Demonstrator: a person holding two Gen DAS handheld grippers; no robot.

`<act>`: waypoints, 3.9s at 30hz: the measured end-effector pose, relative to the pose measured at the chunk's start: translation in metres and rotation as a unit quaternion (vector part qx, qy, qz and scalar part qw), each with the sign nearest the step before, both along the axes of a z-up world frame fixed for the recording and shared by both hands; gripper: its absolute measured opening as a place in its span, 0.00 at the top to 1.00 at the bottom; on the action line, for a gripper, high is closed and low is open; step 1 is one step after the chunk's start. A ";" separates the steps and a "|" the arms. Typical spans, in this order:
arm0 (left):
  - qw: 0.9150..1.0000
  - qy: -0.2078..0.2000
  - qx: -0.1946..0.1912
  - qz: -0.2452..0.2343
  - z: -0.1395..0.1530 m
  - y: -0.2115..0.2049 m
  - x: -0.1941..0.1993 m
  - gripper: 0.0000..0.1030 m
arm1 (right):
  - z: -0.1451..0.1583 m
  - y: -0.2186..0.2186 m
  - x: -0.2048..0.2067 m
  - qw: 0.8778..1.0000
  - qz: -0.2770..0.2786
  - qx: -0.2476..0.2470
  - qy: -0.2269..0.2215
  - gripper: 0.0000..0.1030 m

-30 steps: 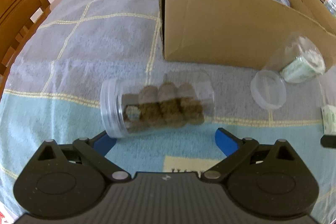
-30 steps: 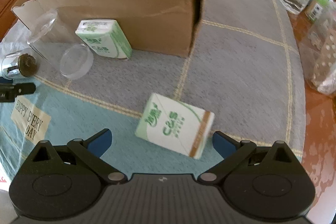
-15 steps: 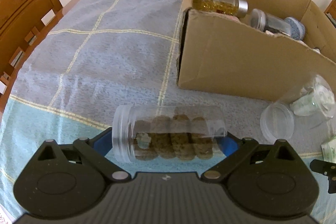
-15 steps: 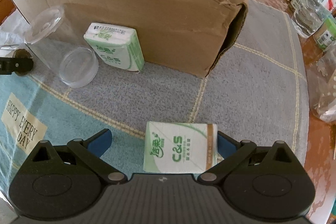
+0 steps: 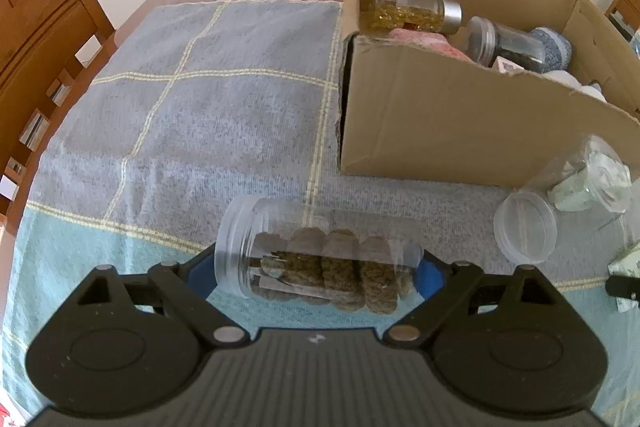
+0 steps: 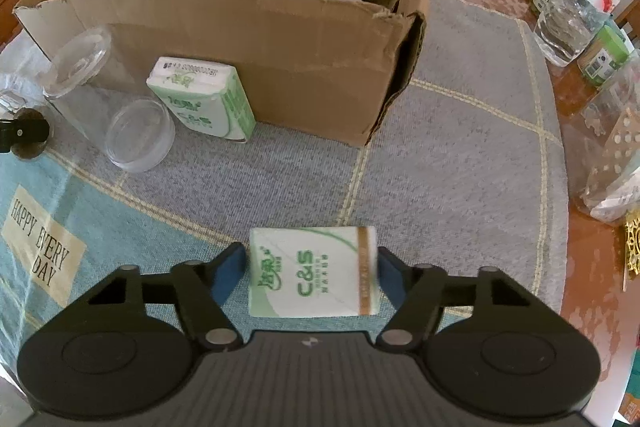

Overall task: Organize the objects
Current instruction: 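Carry both items over the box and open both tools to drop them, then move right tool to the second C&S pack while left tool approaches the clear cup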

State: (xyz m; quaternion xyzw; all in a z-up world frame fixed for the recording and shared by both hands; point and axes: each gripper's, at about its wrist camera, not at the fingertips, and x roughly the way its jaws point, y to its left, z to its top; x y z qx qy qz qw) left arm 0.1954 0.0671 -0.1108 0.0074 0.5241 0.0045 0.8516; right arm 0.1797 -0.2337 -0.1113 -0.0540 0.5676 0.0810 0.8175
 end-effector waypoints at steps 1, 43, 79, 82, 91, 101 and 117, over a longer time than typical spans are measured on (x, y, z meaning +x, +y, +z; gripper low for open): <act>1.000 0.001 0.000 -0.003 0.001 0.000 0.000 0.10 | 0.001 -0.001 0.000 1.000 0.000 0.000 0.000 0.33; 0.979 -0.112 0.007 -0.172 0.128 -0.061 0.111 0.08 | 0.135 0.021 0.051 0.981 0.128 0.033 -0.141 0.33; 0.992 -0.044 -0.036 -0.112 0.095 -0.021 0.023 0.05 | 0.139 0.038 0.087 0.978 0.109 -0.014 -0.176 0.00; 0.991 -0.044 -0.037 -0.120 0.094 -0.028 0.021 0.05 | 0.137 0.039 0.077 0.979 0.108 -0.016 -0.173 0.00; 0.991 -0.051 -0.044 -0.115 0.090 -0.048 0.014 0.05 | 0.126 0.031 0.044 0.984 0.061 -0.005 -0.165 0.00; 0.994 -0.029 -0.084 -0.065 0.070 -0.063 0.012 0.05 | 0.075 0.019 0.008 0.993 -0.053 0.002 -0.104 0.00; 0.997 -0.016 -0.068 -0.020 0.053 -0.036 0.011 0.04 | 0.067 0.007 0.004 0.994 -0.073 0.010 -0.086 0.00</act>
